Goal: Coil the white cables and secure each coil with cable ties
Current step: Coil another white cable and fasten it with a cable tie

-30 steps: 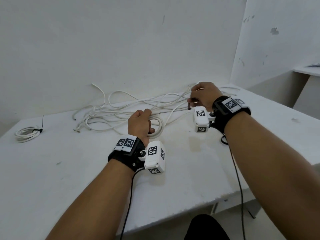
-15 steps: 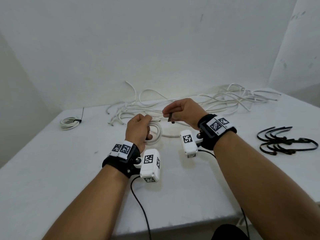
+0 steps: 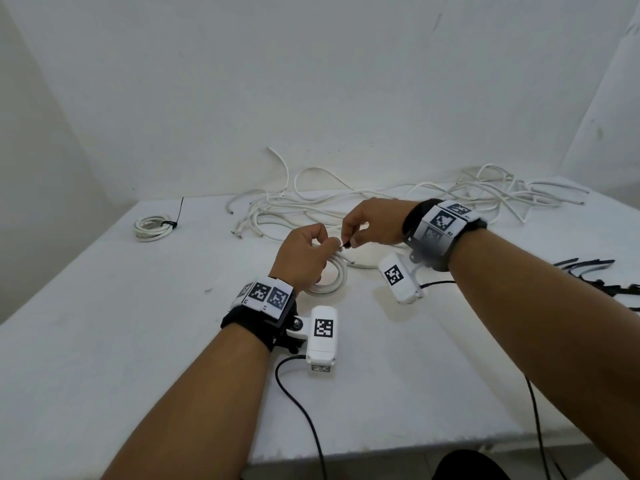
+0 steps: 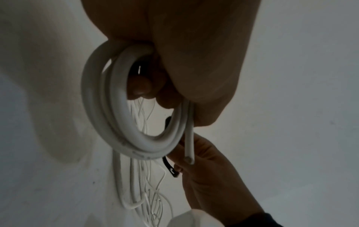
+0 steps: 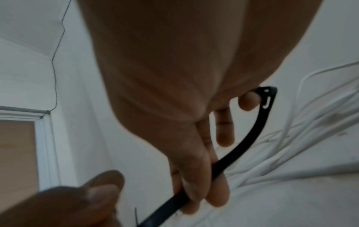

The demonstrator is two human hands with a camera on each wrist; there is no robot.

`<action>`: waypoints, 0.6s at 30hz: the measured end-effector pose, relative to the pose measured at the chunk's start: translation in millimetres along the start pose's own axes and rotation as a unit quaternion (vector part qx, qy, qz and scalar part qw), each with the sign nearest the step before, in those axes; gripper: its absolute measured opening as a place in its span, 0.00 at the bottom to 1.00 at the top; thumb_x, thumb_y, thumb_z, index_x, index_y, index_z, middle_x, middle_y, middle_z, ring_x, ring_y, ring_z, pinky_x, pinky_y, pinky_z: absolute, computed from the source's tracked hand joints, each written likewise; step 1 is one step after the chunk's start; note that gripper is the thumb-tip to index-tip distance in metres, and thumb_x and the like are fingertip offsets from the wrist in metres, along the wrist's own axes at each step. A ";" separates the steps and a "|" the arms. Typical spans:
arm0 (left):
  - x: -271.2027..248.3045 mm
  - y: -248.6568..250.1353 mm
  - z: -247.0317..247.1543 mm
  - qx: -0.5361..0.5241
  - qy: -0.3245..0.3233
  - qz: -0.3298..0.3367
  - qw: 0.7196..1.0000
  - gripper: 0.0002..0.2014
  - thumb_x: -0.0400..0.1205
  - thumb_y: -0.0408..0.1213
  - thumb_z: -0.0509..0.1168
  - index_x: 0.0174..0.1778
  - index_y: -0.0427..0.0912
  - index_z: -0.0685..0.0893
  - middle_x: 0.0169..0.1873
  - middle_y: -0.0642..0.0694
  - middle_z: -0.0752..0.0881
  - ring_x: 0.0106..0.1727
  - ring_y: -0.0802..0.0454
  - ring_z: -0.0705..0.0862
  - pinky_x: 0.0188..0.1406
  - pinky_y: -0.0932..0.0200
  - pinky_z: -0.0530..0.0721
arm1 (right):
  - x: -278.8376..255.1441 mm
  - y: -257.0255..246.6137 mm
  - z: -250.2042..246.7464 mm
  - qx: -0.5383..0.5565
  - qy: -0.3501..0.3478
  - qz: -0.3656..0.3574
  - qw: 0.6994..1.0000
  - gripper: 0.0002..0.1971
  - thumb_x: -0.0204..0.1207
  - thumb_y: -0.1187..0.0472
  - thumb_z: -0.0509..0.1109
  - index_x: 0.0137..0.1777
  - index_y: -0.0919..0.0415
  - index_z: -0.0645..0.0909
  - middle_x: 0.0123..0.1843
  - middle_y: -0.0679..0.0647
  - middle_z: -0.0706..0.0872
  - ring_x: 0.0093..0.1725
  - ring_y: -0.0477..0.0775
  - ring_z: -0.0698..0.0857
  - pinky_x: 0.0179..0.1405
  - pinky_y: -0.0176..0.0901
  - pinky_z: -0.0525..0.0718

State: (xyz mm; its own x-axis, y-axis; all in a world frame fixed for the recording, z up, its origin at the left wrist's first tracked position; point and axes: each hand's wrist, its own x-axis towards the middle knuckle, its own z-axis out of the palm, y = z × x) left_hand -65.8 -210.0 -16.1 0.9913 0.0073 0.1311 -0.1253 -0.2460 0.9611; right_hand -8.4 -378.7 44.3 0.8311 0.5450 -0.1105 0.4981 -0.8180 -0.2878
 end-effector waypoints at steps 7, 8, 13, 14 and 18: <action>-2.6 -2.4 0.0 0.018 -0.033 -0.037 0.999 0.13 0.78 0.36 0.66 0.28 0.43 0.73 0.20 0.48 0.73 0.25 0.48 0.66 0.23 0.59 0.68 | -4.5 7.3 7.5 0.093 -0.082 -0.041 0.991 0.12 0.79 0.67 0.69 0.44 0.46 0.85 0.40 0.43 0.86 0.38 0.40 0.81 0.53 0.42 0.79; -2.5 -2.9 1.2 0.021 -0.038 -0.040 0.998 0.13 0.78 0.36 0.66 0.28 0.43 0.74 0.20 0.48 0.73 0.26 0.47 0.67 0.23 0.59 0.68 | -6.8 7.7 6.5 0.093 -0.081 -0.040 0.992 0.11 0.80 0.66 0.69 0.45 0.47 0.84 0.37 0.39 0.84 0.35 0.38 0.79 0.48 0.37 0.77; -5.4 -0.7 11.1 0.033 -0.069 -0.030 0.997 0.14 0.79 0.39 0.68 0.29 0.43 0.74 0.19 0.47 0.74 0.23 0.48 0.69 0.23 0.60 0.68 | -16.5 -2.3 14.5 0.150 -0.128 -0.025 0.980 0.11 0.80 0.73 0.64 0.45 0.58 0.83 0.34 0.48 0.78 0.33 0.43 0.74 0.32 0.28 0.74; -5.9 0.4 12.0 0.039 -0.068 -0.025 0.997 0.14 0.80 0.37 0.67 0.29 0.43 0.74 0.19 0.47 0.75 0.20 0.49 0.70 0.23 0.60 0.68 | -17.7 -5.1 17.2 0.158 -0.141 -0.028 0.977 0.12 0.79 0.74 0.63 0.43 0.59 0.83 0.34 0.51 0.77 0.31 0.43 0.73 0.31 0.28 0.73; -7.0 3.3 9.8 0.019 -0.048 -0.037 0.998 0.13 0.81 0.35 0.65 0.30 0.41 0.73 0.19 0.45 0.75 0.18 0.52 0.71 0.25 0.59 0.69 | -13.2 1.6 17.1 0.276 -0.123 -0.007 0.953 0.16 0.75 0.77 0.64 0.45 0.55 0.86 0.36 0.54 0.83 0.33 0.51 0.76 0.34 0.42 0.73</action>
State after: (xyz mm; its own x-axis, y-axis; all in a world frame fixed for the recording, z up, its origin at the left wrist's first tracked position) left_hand -72.8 -220.3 -16.3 0.9973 -0.0650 0.0343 -0.0515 -0.2846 0.9573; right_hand -22.8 -384.0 29.0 0.7077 0.6381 -0.3032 0.2473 -0.6258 -0.7397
